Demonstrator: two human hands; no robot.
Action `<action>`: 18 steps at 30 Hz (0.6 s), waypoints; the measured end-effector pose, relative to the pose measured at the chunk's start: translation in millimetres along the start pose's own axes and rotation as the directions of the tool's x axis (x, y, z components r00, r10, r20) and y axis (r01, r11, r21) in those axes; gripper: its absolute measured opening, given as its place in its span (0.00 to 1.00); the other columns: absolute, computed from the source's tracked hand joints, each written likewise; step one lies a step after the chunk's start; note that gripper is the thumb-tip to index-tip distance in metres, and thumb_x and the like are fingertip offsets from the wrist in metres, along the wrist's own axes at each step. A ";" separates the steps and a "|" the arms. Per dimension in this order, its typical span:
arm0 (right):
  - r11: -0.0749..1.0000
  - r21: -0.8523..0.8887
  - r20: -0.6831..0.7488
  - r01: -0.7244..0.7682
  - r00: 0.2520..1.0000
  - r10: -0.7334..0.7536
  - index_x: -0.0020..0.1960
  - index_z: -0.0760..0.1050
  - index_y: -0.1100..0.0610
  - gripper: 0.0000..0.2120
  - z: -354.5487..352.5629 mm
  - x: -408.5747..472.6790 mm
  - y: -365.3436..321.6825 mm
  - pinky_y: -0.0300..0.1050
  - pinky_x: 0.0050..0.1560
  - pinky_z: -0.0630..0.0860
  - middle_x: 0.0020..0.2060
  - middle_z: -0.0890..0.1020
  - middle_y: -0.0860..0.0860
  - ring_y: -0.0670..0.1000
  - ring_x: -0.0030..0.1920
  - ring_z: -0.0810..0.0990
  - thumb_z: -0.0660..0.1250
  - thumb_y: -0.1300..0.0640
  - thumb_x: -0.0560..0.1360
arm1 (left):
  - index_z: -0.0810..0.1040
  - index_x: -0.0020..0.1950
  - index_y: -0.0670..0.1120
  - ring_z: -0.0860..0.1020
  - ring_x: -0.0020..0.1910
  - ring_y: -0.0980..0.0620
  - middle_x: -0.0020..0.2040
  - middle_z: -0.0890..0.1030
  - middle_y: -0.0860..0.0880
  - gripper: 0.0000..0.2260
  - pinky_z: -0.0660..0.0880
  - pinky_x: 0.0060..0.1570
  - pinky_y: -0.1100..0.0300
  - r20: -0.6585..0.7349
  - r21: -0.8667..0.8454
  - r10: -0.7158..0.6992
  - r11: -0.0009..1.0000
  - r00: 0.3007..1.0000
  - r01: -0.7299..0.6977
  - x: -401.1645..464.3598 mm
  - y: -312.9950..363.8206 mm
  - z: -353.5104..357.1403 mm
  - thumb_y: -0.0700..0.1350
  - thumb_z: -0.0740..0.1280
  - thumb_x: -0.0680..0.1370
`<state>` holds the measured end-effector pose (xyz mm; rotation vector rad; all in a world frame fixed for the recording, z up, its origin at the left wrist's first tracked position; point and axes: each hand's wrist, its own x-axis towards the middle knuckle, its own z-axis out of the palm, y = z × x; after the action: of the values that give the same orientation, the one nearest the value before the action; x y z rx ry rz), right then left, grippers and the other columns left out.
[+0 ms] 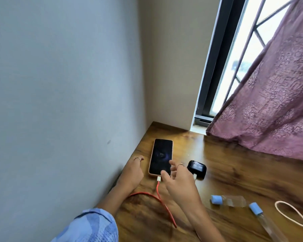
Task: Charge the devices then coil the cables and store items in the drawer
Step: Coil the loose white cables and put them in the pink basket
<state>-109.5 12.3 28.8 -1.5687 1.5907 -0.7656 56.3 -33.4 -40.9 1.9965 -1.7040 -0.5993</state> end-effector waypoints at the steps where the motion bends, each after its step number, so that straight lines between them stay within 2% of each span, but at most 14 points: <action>1: 0.996 -0.077 0.001 -0.053 0.999 0.054 0.65 0.71 0.57 0.20 7.7 13.0 6.5 0.41 0.59 0.72 0.54 0.75 0.50 0.49 0.54 0.75 0.66 0.51 0.75 | 0.69 0.69 0.39 0.69 0.68 0.47 0.68 0.72 0.42 0.22 0.62 0.69 0.60 0.001 0.011 0.032 0.999 0.999 -0.032 8.1 -3.1 5.8 0.31 0.54 0.76; 3: 0.973 -0.183 0.000 -0.141 0.990 0.143 0.64 0.70 0.57 0.24 21.1 32.3 14.0 0.45 0.61 0.69 0.58 0.73 0.53 0.55 0.60 0.73 0.68 0.46 0.73 | 0.66 0.72 0.40 0.65 0.72 0.49 0.72 0.68 0.43 0.23 0.58 0.71 0.61 -0.002 0.033 0.091 0.995 0.996 -0.091 18.8 -7.3 13.7 0.31 0.53 0.76; 5: 0.952 -0.213 -0.010 -0.218 0.975 0.221 0.67 0.66 0.61 0.34 36.0 49.9 20.0 0.47 0.64 0.67 0.61 0.69 0.55 0.57 0.64 0.69 0.69 0.41 0.71 | 0.64 0.73 0.40 0.61 0.74 0.50 0.74 0.64 0.44 0.23 0.53 0.72 0.65 -0.004 0.051 0.142 0.989 0.990 -0.142 29.4 -13.1 20.8 0.32 0.54 0.77; 7: 0.933 -0.245 -0.047 -0.262 0.965 0.259 0.72 0.59 0.64 0.44 49.4 63.2 22.3 0.49 0.67 0.66 0.64 0.66 0.57 0.60 0.66 0.65 0.70 0.39 0.68 | 0.65 0.73 0.41 0.60 0.74 0.51 0.75 0.63 0.45 0.22 0.49 0.69 0.70 -0.020 0.059 0.184 0.981 0.983 -0.182 35.7 -17.8 25.1 0.33 0.57 0.78; 10: 0.897 -0.315 -0.132 -0.309 0.951 0.281 0.76 0.46 0.62 0.53 68.0 80.9 20.3 0.51 0.66 0.66 0.66 0.64 0.58 0.61 0.67 0.64 0.70 0.36 0.67 | 0.68 0.71 0.42 0.61 0.74 0.52 0.74 0.65 0.47 0.22 0.47 0.68 0.73 -0.049 0.050 0.196 0.980 0.979 -0.194 40.5 -23.9 30.3 0.34 0.60 0.76; 13: 0.849 -0.371 -0.185 -0.375 0.926 0.328 0.77 0.40 0.60 0.56 78.5 92.8 16.4 0.54 0.65 0.66 0.66 0.63 0.58 0.62 0.66 0.64 0.70 0.35 0.66 | 0.68 0.71 0.43 0.61 0.74 0.53 0.74 0.65 0.48 0.23 0.46 0.68 0.73 -0.061 0.057 0.195 0.980 0.979 -0.191 41.5 -26.7 34.5 0.32 0.59 0.76; 18: 0.825 -0.313 -0.225 -0.471 0.880 0.417 0.77 0.43 0.59 0.54 84.9 102.1 20.3 0.54 0.65 0.65 0.64 0.63 0.56 0.61 0.65 0.64 0.68 0.42 0.62 | 0.65 0.73 0.42 0.58 0.75 0.54 0.75 0.62 0.48 0.25 0.46 0.70 0.72 -0.051 0.063 0.217 0.975 0.975 -0.214 48.3 -28.1 37.4 0.30 0.57 0.76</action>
<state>-44.4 -79.9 -44.1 -1.3099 2.2030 -0.3455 63.6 -79.3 -89.5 1.8149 -1.8897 -0.4180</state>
